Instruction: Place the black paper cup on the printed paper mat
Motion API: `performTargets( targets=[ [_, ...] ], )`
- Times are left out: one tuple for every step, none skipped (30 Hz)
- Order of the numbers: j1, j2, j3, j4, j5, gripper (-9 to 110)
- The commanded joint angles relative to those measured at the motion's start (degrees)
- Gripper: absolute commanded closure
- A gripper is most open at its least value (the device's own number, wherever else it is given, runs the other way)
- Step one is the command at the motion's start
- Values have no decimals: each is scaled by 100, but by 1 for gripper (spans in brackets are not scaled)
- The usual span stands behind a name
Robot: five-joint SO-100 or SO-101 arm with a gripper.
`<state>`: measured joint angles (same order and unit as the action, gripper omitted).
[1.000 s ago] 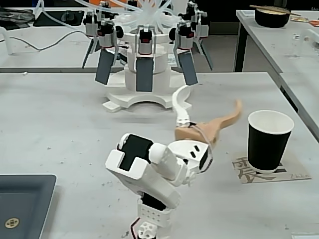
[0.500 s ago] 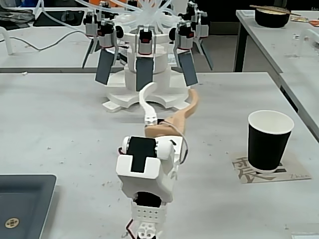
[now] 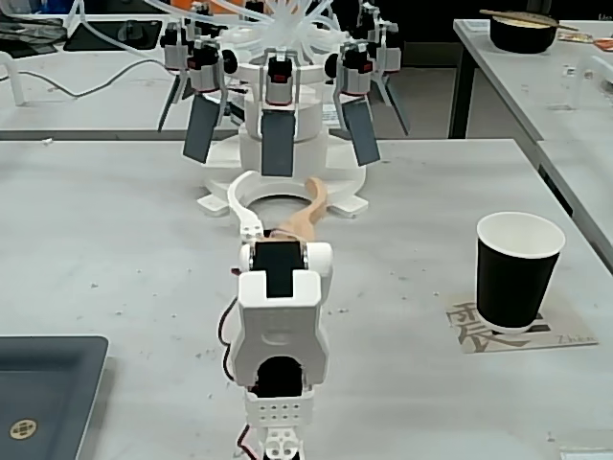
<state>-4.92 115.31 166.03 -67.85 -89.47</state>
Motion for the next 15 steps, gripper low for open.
performTargets(
  targets=[
    [-97,-229,-650,220,70,87],
    [-97,-290,-826,387,79,87],
    [-97,-343,-993,527,79,87],
    [-97,-439,-1178,615,79,88],
    [-97,-545,-1336,659,88,88],
    [-97,-650,-1494,694,105,88],
    [-97,-756,-1626,738,123,88],
    [-97,-861,-1767,765,132,88],
    [-97,-984,-1907,791,149,88],
    [-97,-1107,-2039,817,158,88],
    [-97,-1239,-2180,861,158,88],
    [-97,-1362,-2320,923,158,88],
    [-97,-1503,-2487,949,176,89],
    [-97,-1661,-2663,958,185,89],
    [-97,-1802,-2839,958,220,89]
  ],
)
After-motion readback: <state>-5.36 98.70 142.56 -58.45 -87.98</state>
